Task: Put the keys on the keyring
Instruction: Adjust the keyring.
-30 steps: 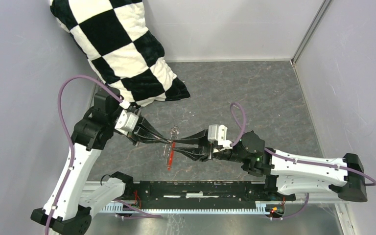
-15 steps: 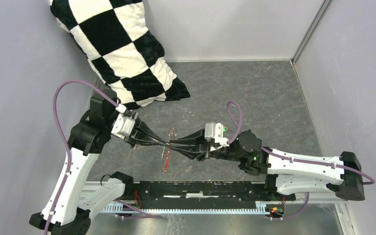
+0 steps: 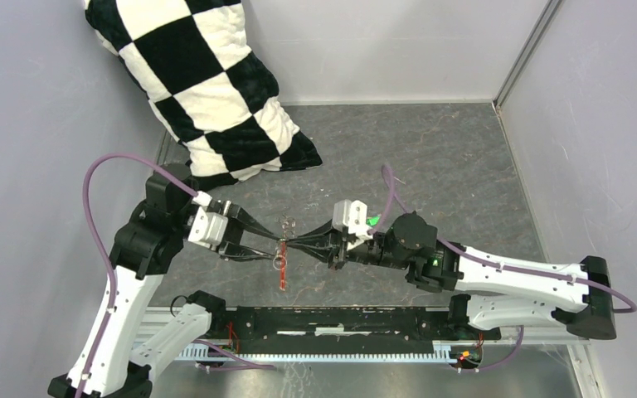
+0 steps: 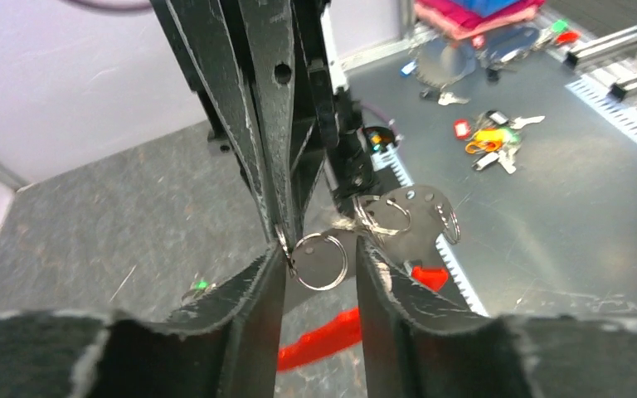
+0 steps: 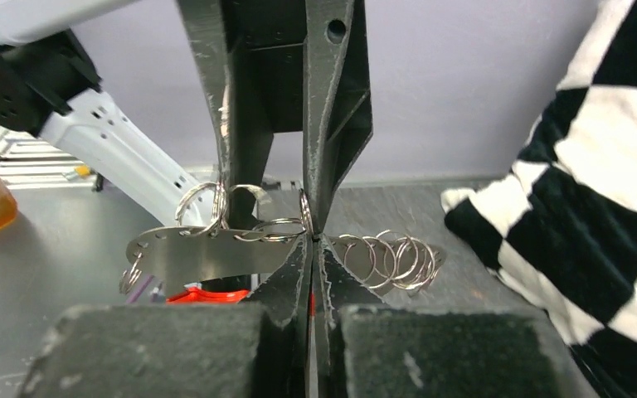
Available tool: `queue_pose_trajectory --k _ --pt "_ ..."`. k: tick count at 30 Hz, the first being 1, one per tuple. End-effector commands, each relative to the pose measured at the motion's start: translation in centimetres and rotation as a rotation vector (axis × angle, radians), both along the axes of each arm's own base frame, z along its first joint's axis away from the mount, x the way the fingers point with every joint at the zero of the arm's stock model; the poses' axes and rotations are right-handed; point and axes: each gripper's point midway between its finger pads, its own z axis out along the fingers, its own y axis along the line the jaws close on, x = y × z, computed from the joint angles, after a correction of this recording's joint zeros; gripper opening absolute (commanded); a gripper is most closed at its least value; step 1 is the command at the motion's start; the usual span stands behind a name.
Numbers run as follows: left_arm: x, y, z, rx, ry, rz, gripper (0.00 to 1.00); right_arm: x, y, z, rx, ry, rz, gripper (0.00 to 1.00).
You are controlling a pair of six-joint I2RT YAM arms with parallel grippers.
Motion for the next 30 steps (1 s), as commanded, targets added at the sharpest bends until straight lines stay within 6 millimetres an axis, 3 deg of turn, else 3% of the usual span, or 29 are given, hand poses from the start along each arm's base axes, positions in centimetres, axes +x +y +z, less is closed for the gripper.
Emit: queue_pose_trajectory --k 1,5,7,17,25,30 --pt "3.0 0.0 -1.9 0.092 -0.007 0.175 0.51 1.7 -0.4 1.2 -0.099 -0.031 -0.095 0.01" --pt "3.3 0.4 -2.1 0.112 -0.044 0.222 0.55 2.3 -1.2 -1.1 -0.284 -0.041 -0.126 0.01" --pt "3.4 0.5 -2.4 0.112 -0.079 0.229 0.54 2.5 -1.3 -1.3 -0.346 -0.048 -0.129 0.01" --pt "4.4 0.5 -2.1 0.111 -0.154 0.253 0.38 3.3 -1.3 -2.8 -0.601 -0.074 -0.136 0.01" --pt "3.8 0.4 -2.9 0.106 -0.116 0.215 0.29 3.4 -0.7 -1.5 -0.598 -0.066 -0.140 0.01" --pt "3.4 0.2 -3.4 0.102 -0.082 0.188 0.28 3.6 0.2 -0.6 -0.612 -0.045 -0.139 0.01"
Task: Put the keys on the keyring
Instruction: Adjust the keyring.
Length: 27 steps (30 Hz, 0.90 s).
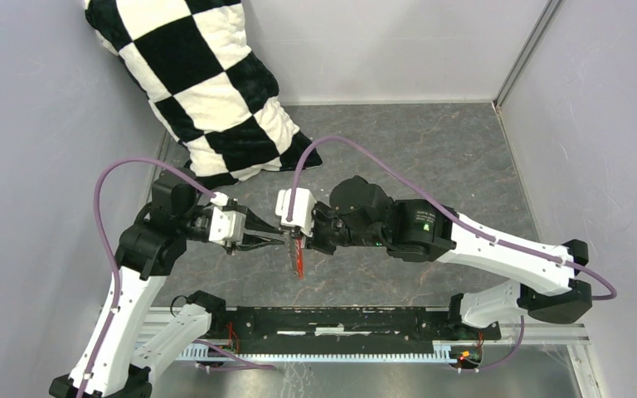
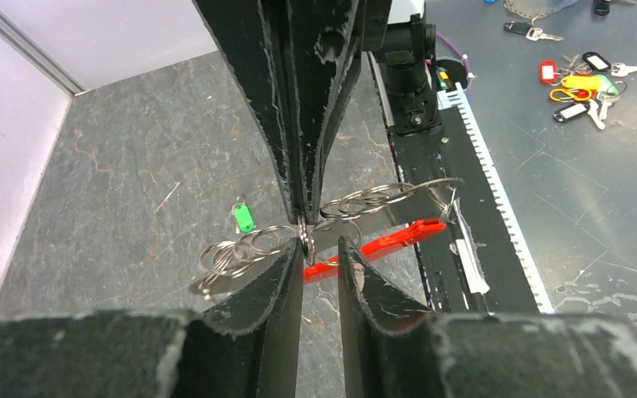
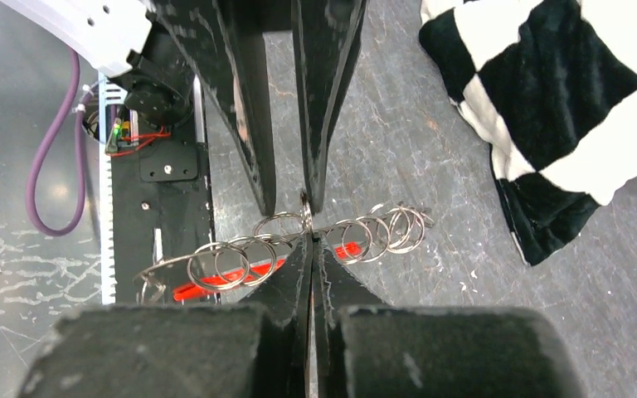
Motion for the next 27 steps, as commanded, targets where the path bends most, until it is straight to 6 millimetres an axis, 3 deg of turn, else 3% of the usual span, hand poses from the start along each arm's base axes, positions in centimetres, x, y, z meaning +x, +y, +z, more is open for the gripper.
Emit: queue_pose_trajectory --k 1,9,17,27 --pt "-0.5 -0.3 0.1 -0.020 -0.021 -0.047 0.29 0.1 0.9 3.1 0.043 -0.006 -0.006 0.01" --pt "0.8 0.2 -0.2 0.016 -0.097 0.024 0.32 -0.1 1.3 2.5 -0.006 -0.002 0.004 0.01" --pt "0.2 0.5 0.1 0.011 -0.093 0.043 0.38 1.0 0.8 1.9 -0.065 -0.012 -0.058 0.01" --pt "1.4 0.3 -1.3 0.039 -0.102 0.037 0.26 0.4 1.4 2.7 -0.041 0.006 -0.029 0.01"
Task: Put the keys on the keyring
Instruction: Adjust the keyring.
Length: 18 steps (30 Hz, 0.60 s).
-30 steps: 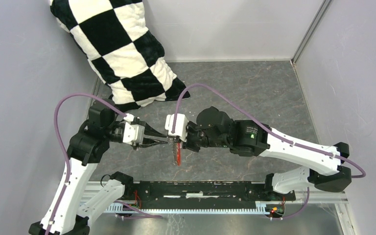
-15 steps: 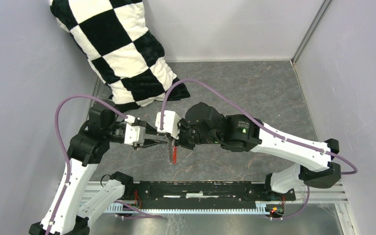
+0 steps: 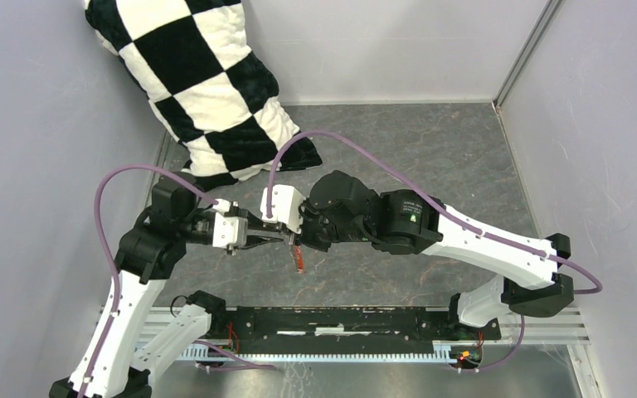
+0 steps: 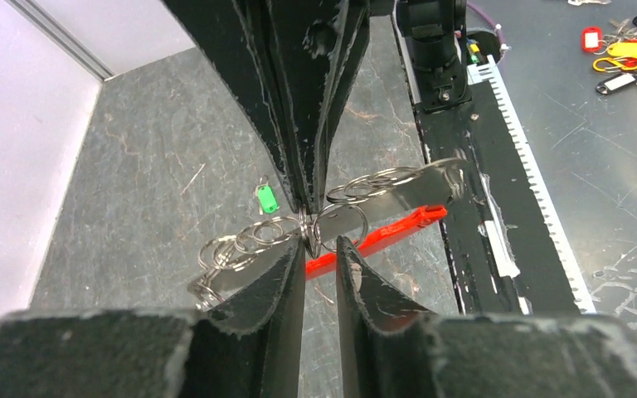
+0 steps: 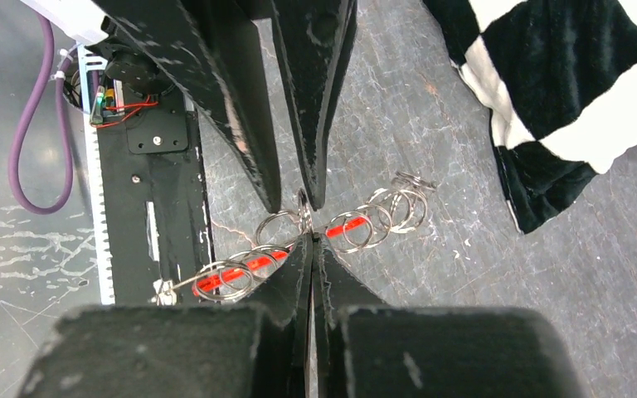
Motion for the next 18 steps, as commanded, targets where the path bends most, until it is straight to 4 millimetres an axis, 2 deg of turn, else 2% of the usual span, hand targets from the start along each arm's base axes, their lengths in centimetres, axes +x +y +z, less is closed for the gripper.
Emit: queue_pose_trajectory --k 1,6,16,17,18 --pt "0.7 -0.3 -0.5 0.012 -0.028 -0.012 0.24 -0.2 1.0 2.6 0.081 -0.007 0.010 0.01" --pt "0.4 -0.6 -0.1 -0.004 -0.008 -0.044 0.05 -0.4 1.4 2.5 0.088 -0.010 0.022 0.01" --pt "-0.1 -0.7 -0.2 -0.018 0.035 -0.070 0.02 -0.9 2.4 2.6 0.114 0.002 0.056 0.01" --pt "-0.1 -0.8 -0.2 -0.020 0.035 -0.074 0.02 -1.1 2.5 2.7 0.123 0.007 0.068 0.06" --pt "-0.2 -0.8 -0.2 -0.023 0.035 -0.081 0.02 -1.2 2.6 3.0 0.135 0.011 0.072 0.16"
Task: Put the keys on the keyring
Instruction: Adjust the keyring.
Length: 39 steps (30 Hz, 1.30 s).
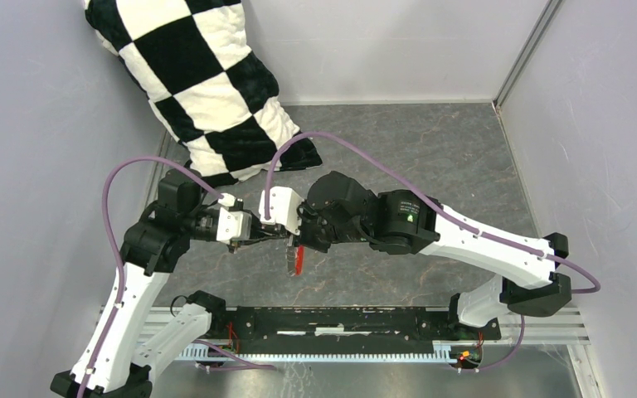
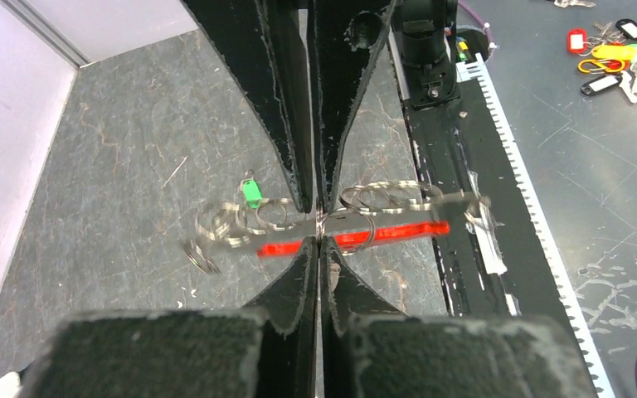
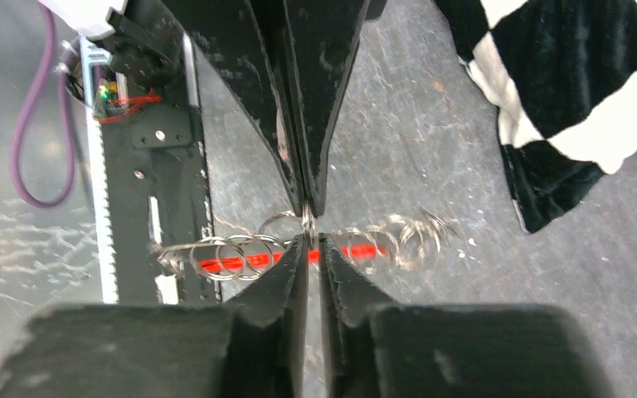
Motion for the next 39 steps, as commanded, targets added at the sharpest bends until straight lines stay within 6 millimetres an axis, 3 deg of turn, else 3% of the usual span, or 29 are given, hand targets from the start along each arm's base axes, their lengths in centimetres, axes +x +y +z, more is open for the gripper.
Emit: queue_pose_trajectory --k 1,4,8,13,18,23,25,35,39 --pt "-0.9 -0.5 0.8 -0.048 -0.021 -0.077 0.02 -1.0 2.4 3.7 0.170 0.005 0.053 0.26" --pt "-1.4 -0.7 1.1 -0.071 -0.022 -0.118 0.02 -1.1 1.6 5.0 0.260 -0.009 0.044 0.40" --pt "-3.4 -0.9 3.0 -0.141 -0.032 -0.216 0.02 -0.8 -1.9 7.0 0.427 -0.020 -0.034 0.47" --pt "-4.5 -0.9 4.6 -0.183 -0.028 -0.278 0.02 -1.3 -5.8 6.2 0.589 0.055 -0.118 0.55" --pt "-5.0 -0.8 5.5 -0.199 -0.028 -0.302 0.02 -1.7 -8.2 3.2 0.669 0.170 -0.200 0.57" --pt "-5.1 -0.9 6.1 -0.206 -0.038 -0.312 0.02 -2.4 -8.0 -0.8 0.704 0.285 -0.219 0.67" --pt "-5.0 -0.9 6.3 -0.208 -0.052 -0.312 0.02 -2.9 -7.2 -1.2 0.728 0.311 -0.185 0.69" --pt "-1.6 -1.9 7.1 -0.211 -0.188 -0.266 0.02 -2.9 -5.4 1.0 0.931 0.280 -0.067 0.81" --pt "-1.0 -2.1 7.0 -0.211 -0.186 -0.265 0.02 -2.4 -6.3 1.4 1.046 0.343 -0.048 0.86"
